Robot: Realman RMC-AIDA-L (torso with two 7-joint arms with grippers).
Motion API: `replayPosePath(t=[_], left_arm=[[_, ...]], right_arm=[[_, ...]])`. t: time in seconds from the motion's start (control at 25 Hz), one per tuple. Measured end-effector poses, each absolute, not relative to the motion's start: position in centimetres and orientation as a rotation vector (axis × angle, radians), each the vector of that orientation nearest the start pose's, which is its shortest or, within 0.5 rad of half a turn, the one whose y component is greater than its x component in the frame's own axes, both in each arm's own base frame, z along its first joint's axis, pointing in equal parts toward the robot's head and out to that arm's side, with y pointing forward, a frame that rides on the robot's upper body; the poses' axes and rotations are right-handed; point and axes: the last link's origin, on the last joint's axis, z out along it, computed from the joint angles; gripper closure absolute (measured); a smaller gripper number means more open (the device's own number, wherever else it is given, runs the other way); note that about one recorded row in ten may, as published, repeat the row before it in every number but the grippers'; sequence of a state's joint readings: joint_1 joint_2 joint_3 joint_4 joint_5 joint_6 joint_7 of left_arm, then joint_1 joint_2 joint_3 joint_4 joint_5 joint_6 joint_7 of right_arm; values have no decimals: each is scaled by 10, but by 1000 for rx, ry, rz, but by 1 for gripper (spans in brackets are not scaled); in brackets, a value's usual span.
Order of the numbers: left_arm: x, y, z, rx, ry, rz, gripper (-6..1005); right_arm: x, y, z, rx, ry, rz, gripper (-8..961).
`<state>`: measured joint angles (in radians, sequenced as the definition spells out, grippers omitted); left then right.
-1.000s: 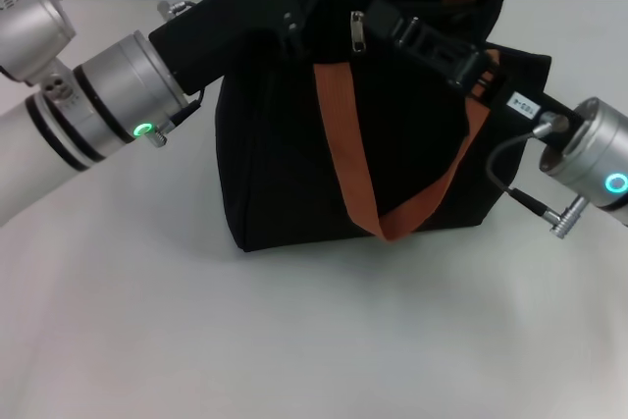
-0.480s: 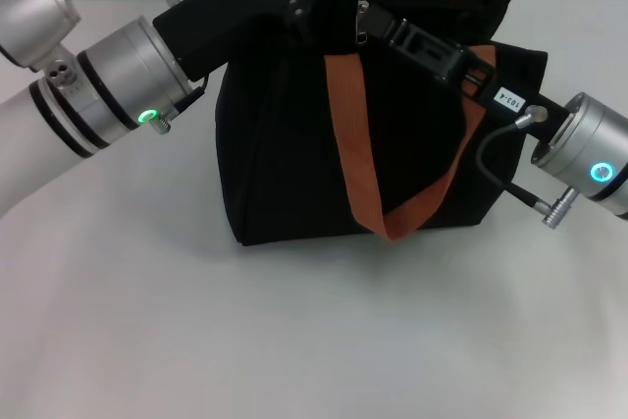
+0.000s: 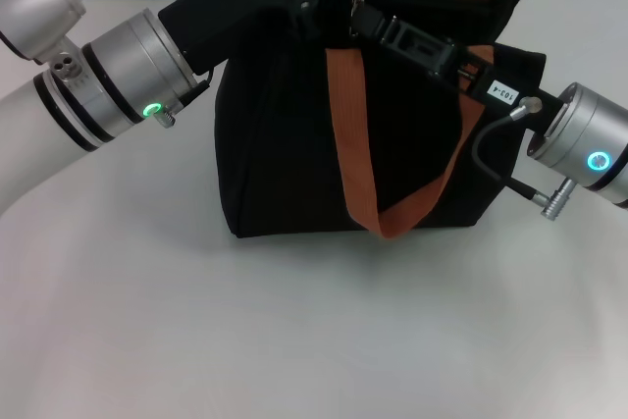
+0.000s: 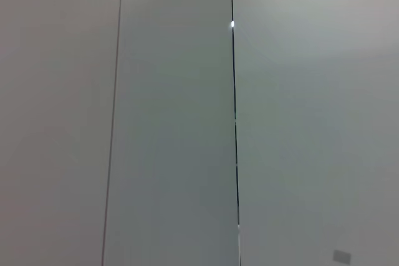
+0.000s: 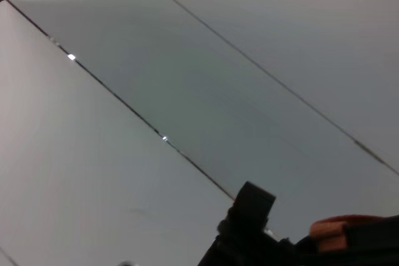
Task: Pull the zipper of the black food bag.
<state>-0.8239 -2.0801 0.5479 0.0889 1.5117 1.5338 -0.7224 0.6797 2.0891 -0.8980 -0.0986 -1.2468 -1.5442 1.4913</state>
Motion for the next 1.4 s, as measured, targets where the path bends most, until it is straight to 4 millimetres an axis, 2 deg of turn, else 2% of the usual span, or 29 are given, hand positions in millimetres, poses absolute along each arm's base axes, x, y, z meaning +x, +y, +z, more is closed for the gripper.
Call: replayPosePath(t=[0.16, 0.32, 0.56, 1.0, 1.2, 1.28, 1.4], left_arm=[[-161, 376, -33, -2305, -161, -1324, 967], [-161, 376, -33, -2305, -161, -1323, 966], [-162, 376, -33, -2305, -164, -1324, 964], [-163, 375, -34, -2302, -174, -1325, 960], [-165, 374, -34, -2299, -182, -1323, 958], [-165, 374, -34, -2299, -185, -1324, 957], [-165, 374, -34, -2299, -185, -1324, 956]], right_arm=[[198, 339, -47, -2337, 1252, 1576, 572], [206, 342, -48, -2290, 1303, 1544, 572], [195, 336, -46, -2367, 1256, 1605, 572], [202, 342, -50, -2316, 1308, 1548, 572], [205, 332, -48, -2328, 1317, 1578, 572], [208, 321, -43, -2345, 1275, 1638, 572], [210, 316, -37, -2339, 1231, 1667, 572]])
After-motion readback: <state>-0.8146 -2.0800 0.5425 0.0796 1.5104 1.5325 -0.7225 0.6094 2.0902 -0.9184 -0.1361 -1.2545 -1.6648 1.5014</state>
